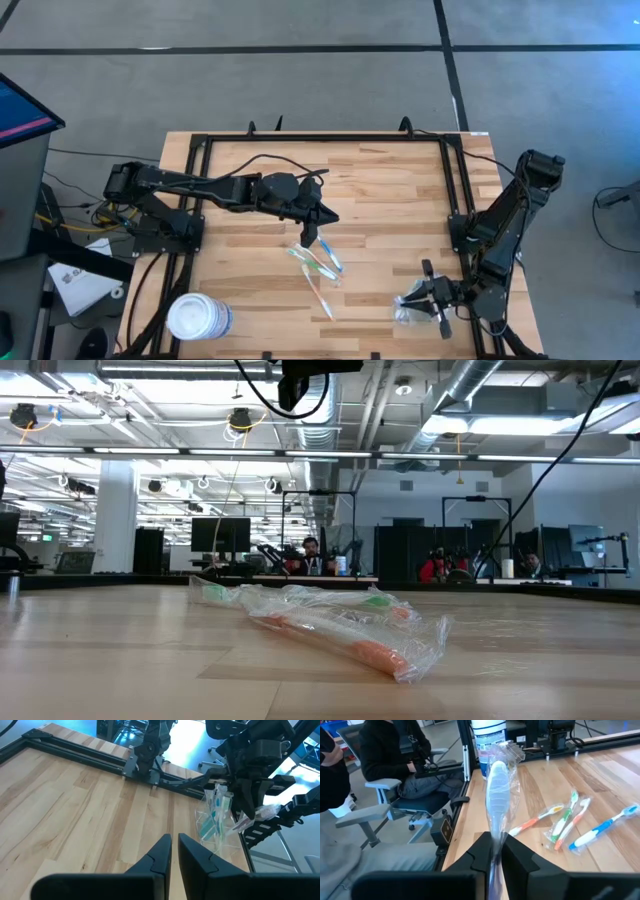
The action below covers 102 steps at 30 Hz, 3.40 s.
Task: Pick & Place toothbrushing station
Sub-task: Put the purple toothbrush into the transparent organizer, then put the green toothbrush into the transparent organizer
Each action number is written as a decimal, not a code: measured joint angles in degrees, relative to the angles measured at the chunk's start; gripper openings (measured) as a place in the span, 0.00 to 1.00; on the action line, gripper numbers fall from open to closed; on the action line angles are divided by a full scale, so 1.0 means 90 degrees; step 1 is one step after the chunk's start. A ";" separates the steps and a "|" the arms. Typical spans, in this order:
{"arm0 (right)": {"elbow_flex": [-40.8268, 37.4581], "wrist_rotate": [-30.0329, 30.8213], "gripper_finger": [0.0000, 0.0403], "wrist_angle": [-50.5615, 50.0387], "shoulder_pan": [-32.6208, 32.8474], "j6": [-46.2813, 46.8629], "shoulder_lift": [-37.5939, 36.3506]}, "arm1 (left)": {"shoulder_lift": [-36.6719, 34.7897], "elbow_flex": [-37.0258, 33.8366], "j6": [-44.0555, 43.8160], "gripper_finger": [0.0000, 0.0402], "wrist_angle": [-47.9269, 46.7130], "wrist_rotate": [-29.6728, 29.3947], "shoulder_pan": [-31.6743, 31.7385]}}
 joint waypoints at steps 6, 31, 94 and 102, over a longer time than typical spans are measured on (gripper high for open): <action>0.0000 -0.0107 0.10 -0.0126 0.0007 0.0196 0.0000 | 0.0000 0.0000 0.0000 0.06 0.0000 -0.0001 0.0000; -0.0197 -0.0224 0.37 0.0082 0.0041 0.0047 -0.0840 | 0.0000 0.0000 0.0002 0.06 -0.0072 -0.0001 0.0002; 0.1358 -0.3727 0.29 -0.2997 -0.4646 -0.2329 -0.2953 | -0.0911 -0.4425 0.0823 0.43 0.0328 -0.1174 -0.0860; 0.1358 -0.3726 0.29 -0.2999 -0.4646 -0.2331 -0.2953 | -0.0911 -0.4811 0.0762 0.44 0.1005 -0.1172 -0.0867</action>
